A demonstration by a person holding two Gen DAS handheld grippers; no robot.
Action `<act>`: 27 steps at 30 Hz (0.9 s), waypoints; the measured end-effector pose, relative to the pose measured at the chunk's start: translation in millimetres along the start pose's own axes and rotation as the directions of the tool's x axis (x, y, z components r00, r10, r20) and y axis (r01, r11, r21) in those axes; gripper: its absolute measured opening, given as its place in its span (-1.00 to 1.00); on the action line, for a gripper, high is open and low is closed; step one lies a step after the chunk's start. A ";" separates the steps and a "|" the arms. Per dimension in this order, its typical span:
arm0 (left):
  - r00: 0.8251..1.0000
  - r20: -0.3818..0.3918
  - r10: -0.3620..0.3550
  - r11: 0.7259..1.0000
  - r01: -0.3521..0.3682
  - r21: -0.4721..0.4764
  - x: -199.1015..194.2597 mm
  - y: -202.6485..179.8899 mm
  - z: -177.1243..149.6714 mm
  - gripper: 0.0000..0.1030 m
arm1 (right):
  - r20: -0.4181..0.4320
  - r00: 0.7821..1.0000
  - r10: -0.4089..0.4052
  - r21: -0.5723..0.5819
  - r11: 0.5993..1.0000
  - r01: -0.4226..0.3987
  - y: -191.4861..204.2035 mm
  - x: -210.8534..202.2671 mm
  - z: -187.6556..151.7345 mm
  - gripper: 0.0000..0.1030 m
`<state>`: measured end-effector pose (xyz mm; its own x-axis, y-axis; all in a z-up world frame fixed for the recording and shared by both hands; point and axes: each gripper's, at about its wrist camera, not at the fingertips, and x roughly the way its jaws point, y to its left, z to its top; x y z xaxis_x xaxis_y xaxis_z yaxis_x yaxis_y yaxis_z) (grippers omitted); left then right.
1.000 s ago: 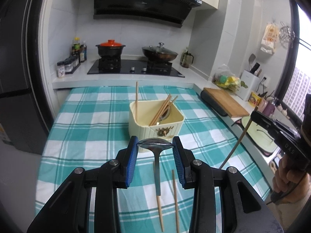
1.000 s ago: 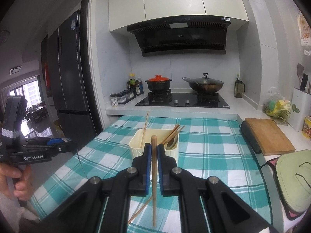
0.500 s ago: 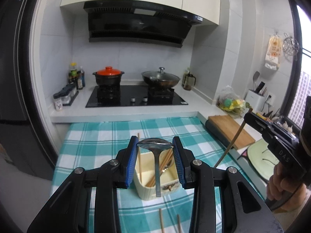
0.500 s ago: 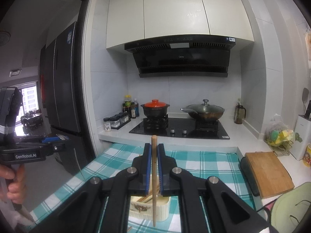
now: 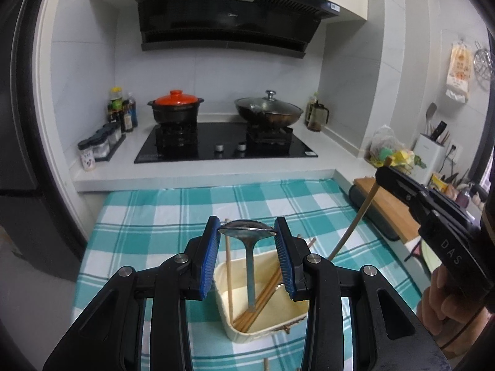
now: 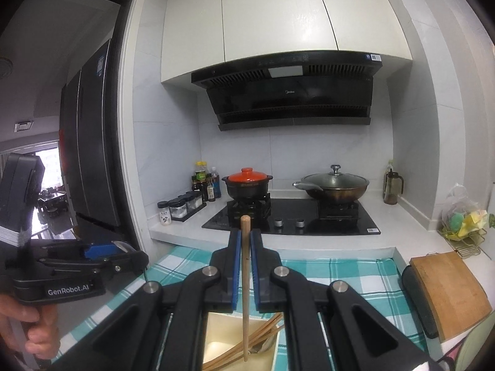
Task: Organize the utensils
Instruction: 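Open both tools to drop the spoon and chopstick into the holder, then move both tools back down to the last two chopsticks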
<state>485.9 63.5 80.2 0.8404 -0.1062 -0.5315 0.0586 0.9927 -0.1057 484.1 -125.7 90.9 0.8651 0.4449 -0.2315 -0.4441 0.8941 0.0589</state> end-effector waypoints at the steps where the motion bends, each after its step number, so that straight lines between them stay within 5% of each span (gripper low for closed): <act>1: 1.000 -0.013 0.003 1.000 -0.003 -0.002 7.3 0.2 -1.9 -0.30 | -0.021 1.000 0.001 0.013 1.000 -0.001 -2.9 7.6 -3.4 -0.88; 6: 0.995 -0.102 0.007 1.000 -0.008 -0.003 45.6 1.2 -16.9 -0.30 | -0.195 0.980 0.032 0.088 0.996 -0.015 -16.4 52.6 -34.2 -0.88; 12: 0.975 -0.219 0.031 1.000 -0.031 0.003 89.5 5.7 -38.4 -0.30 | -0.407 0.911 0.068 0.156 0.988 -0.004 -27.4 95.7 -76.2 -0.87; 15: 0.966 -0.251 0.062 0.998 -0.062 0.008 101.8 9.2 -46.6 -0.26 | -0.412 0.909 0.054 0.171 0.985 0.019 -33.0 102.4 -80.6 -0.82; 18: 0.965 -0.247 0.083 0.996 -0.087 -0.005 98.2 15.7 -49.6 0.15 | -0.431 0.897 0.094 0.235 0.972 0.012 -37.4 110.7 -81.2 -0.81; 27: 0.975 -0.168 0.147 0.989 -0.141 0.047 12.2 10.8 -81.6 0.56 | -0.384 0.922 0.041 0.120 0.993 0.006 -12.1 57.8 -70.6 -0.60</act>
<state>452.8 68.1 4.0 0.7372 0.0329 -0.6749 -0.0357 0.9993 0.0097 523.0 -114.5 8.2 0.6901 0.4269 -0.5844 -0.4077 0.8965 0.1734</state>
